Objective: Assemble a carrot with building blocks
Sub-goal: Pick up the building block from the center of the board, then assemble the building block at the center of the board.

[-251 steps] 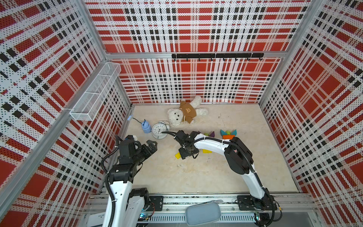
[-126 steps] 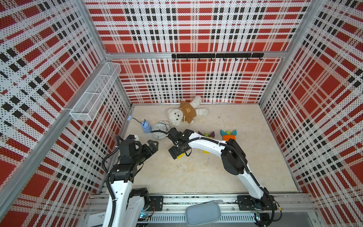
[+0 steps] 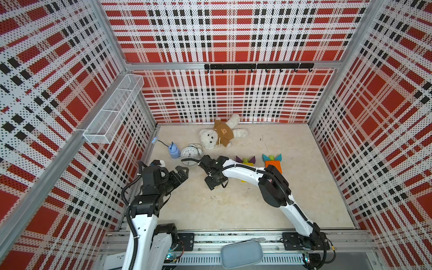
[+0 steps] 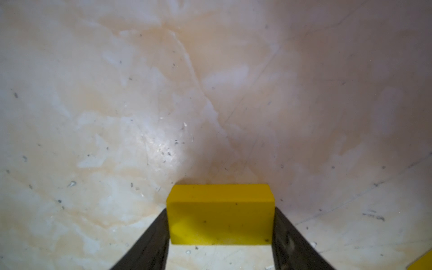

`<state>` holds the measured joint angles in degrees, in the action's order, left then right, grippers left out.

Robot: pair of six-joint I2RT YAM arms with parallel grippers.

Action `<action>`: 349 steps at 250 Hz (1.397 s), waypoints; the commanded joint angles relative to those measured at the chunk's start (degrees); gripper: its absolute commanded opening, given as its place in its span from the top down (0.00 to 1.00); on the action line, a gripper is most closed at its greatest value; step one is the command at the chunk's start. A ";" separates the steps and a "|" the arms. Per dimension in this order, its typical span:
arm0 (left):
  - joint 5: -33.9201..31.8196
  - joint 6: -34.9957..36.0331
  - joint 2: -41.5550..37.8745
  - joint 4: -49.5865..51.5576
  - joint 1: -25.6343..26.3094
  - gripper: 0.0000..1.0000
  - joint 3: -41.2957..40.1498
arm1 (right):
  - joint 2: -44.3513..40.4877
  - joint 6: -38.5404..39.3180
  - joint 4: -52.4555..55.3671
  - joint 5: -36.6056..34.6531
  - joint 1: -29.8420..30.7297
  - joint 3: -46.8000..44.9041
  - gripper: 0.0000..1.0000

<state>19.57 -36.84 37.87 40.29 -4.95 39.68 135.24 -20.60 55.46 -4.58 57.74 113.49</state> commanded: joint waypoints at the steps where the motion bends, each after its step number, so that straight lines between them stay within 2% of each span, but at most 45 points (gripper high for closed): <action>1: 0.62 -0.07 -0.15 -1.01 -0.53 0.00 -0.66 | -2.00 -1.60 -0.69 -2.46 0.01 -1.80 0.36; 52: 1.20 -0.17 0.02 -1.26 -0.48 0.01 -0.83 | -7.91 -3.77 -1.92 -7.00 -0.40 -6.27 0.37; 93: 5.61 -0.43 0.33 -3.85 0.41 0.01 -2.08 | -17.12 -8.67 -6.09 -9.40 -3.71 -17.89 0.37; 135: 8.31 -0.98 2.26 -5.66 4.31 0.00 -2.79 | -26.93 -13.39 -11.40 -9.80 -7.47 -32.48 0.37; 168: 9.78 -0.81 5.48 -5.82 10.09 0.01 -2.02 | -31.87 -14.78 -13.62 -9.29 -9.58 -40.24 0.37; 210: 5.59 -3.17 8.75 -6.90 20.28 0.00 -0.78 | -32.95 -16.49 -14.15 -8.07 -10.65 -44.97 0.37; 249: 1.68 -6.60 10.65 -12.47 28.82 0.00 -0.48 | -33.66 -18.86 -17.12 -7.50 -10.69 -48.43 0.37; 296: 1.02 -6.49 14.44 -12.94 30.78 0.00 0.91 | -31.95 -19.28 -19.41 -6.41 -10.79 -49.03 0.37; 349: -0.11 -6.75 14.39 -13.13 30.88 0.01 0.29 | -30.87 -20.58 -21.14 -6.30 -10.75 -49.17 0.36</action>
<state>21.47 -42.85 52.73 28.69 25.56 38.87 103.66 -38.94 36.95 -10.92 47.16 64.73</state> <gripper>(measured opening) 0.993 0.635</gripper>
